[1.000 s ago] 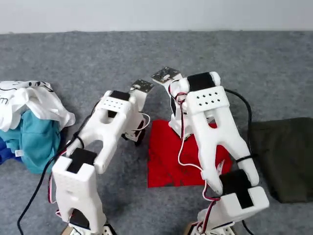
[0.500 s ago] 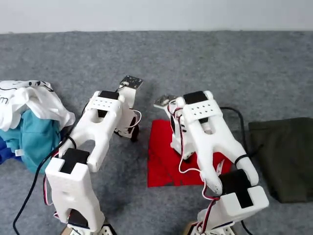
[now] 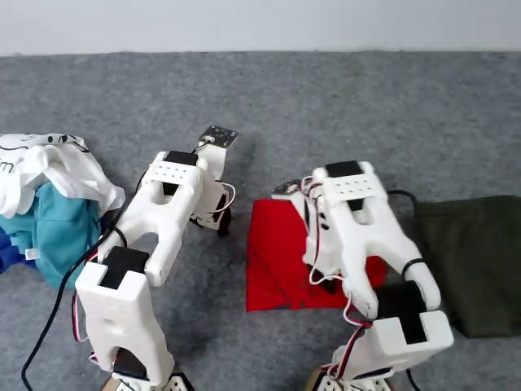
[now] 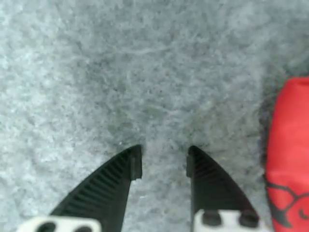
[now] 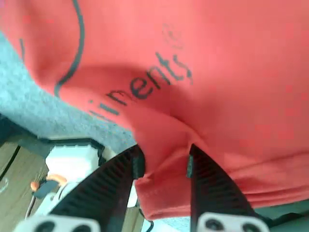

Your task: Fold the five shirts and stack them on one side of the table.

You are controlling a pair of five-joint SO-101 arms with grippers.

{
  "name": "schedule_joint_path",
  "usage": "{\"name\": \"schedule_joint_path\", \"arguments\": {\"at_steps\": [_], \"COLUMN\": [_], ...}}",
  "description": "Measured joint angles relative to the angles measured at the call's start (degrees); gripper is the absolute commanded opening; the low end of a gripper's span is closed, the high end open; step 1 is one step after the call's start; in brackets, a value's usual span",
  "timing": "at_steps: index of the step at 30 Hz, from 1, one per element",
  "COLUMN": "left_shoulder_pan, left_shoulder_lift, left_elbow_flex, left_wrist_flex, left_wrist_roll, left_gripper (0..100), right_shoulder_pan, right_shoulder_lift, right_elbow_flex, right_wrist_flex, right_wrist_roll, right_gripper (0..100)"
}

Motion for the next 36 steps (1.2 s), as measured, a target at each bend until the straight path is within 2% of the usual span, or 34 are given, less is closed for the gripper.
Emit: {"name": "schedule_joint_path", "arguments": {"at_steps": [12,17,22,28,36], "left_shoulder_pan": [0.0,-0.1,-0.1,-0.2,-0.2], "left_shoulder_lift": [0.0,0.0,0.0,0.0,0.0], "left_elbow_flex": [0.1,0.2,0.2,0.2,0.2], "left_wrist_flex": [-0.1,-0.1,-0.1,-0.2,-0.2], "left_wrist_roll": [0.0,0.0,0.0,0.0,0.0], "left_gripper": [13,13,13,13,13], "right_shoulder_pan": [8.5,11.2,10.9,10.9,11.1], "right_shoulder_lift": [-1.1,-8.9,-19.3,-24.4,-17.3], "right_elbow_flex": [0.0,0.0,0.0,2.0,8.1], "right_wrist_flex": [4.7,4.7,4.7,1.5,-21.2], "right_wrist_roll": [10.1,11.6,11.7,4.4,-8.4], "right_gripper": [15.7,15.7,15.7,15.7,15.7]}}
